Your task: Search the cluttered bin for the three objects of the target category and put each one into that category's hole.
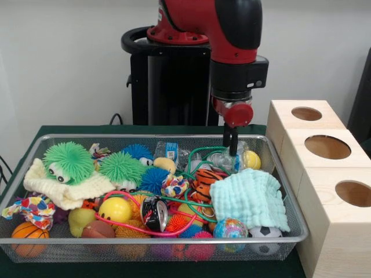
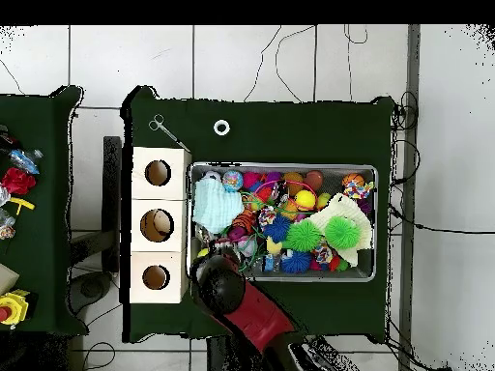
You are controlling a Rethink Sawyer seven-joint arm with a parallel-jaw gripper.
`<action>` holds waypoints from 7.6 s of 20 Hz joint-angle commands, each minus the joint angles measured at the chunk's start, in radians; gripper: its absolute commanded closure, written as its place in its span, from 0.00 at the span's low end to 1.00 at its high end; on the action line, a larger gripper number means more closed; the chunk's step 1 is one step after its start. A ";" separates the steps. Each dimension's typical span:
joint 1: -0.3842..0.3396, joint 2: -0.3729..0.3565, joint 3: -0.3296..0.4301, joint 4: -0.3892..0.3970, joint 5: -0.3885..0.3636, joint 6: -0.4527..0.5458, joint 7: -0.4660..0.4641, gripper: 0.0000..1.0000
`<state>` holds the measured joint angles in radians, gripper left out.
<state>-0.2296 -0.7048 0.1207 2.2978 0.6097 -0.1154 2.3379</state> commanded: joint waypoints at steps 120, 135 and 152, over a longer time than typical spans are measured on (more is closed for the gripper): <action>-0.267 0.111 0.124 -0.212 -1.177 0.083 0.018 0.00; -0.191 0.111 0.023 -0.292 -1.221 -0.050 0.052 0.00; -0.202 0.101 0.039 -0.291 -1.179 -0.097 0.070 0.00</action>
<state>-0.3915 -0.6160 0.1213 2.1805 -0.5800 -0.1282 2.3379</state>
